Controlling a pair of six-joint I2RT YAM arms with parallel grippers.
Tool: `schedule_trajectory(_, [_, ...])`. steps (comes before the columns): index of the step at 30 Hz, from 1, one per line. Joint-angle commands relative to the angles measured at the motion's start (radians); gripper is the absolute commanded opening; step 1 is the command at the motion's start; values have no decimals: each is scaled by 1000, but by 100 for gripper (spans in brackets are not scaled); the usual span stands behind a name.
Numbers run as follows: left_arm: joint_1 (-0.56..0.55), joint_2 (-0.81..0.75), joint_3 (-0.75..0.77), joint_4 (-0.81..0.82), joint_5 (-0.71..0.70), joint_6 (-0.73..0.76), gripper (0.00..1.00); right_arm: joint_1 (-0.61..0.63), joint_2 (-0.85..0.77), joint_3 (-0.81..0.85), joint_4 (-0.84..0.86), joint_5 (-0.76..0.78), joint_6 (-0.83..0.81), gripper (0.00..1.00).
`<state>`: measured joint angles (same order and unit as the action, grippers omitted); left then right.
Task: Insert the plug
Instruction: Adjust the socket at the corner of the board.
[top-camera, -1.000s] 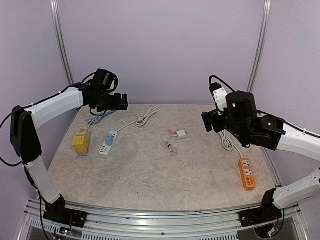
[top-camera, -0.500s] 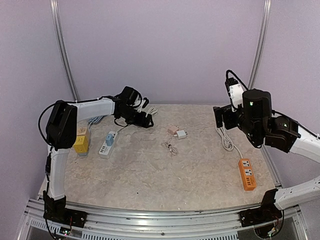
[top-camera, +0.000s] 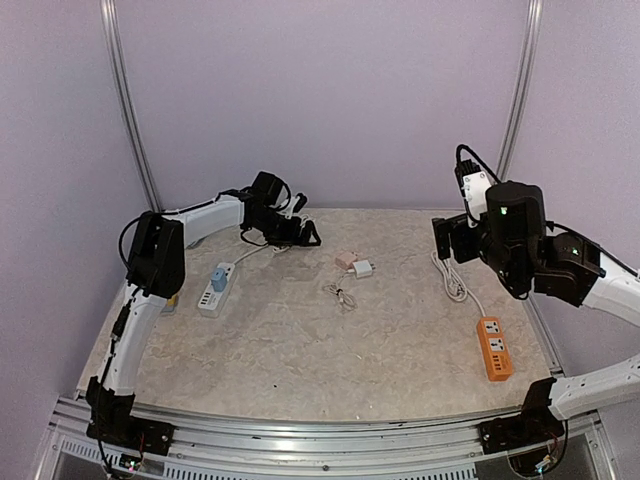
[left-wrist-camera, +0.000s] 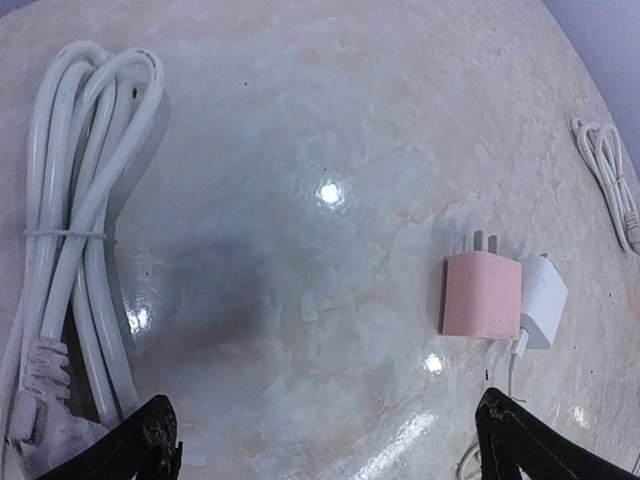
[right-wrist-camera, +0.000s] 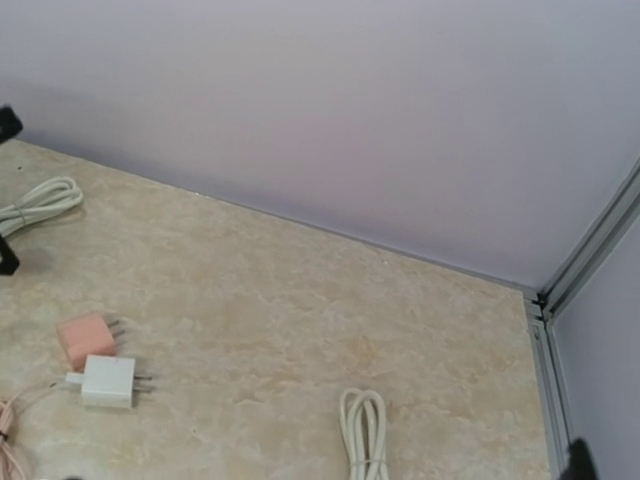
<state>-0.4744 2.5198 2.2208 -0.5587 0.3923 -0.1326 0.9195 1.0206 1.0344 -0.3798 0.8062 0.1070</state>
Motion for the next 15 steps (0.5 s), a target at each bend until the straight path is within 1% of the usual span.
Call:
schedule_trajectory(1, [42,62,108,-96,98,-42,99,-6,-3,4,-32,15,25,100])
schedule_trajectory(3, [54,99,173,-138,63,-64,99,-7,2,10,-33,14,26,100])
schedule_trajectory(5, [64,127,228,-173,-2,-105,99,-7,12,17,-31,9,26,100])
schedule_trajectory(9, [95,146,246,-145,-195,-195,99,-7,33,29,-30,-3,27,100])
schedule_trajectory(10, [108,145,248,-139,-217,-223,99,-7,38,34,-32,-7,30,100])
schedule_trajectory(13, [150,132,236,-115,-205,-294,99,-6,51,46,-44,-14,37,100])
schedule_trajectory(15, [160,117,218,-88,-214,-305,99,-5,53,51,-51,-15,38,100])
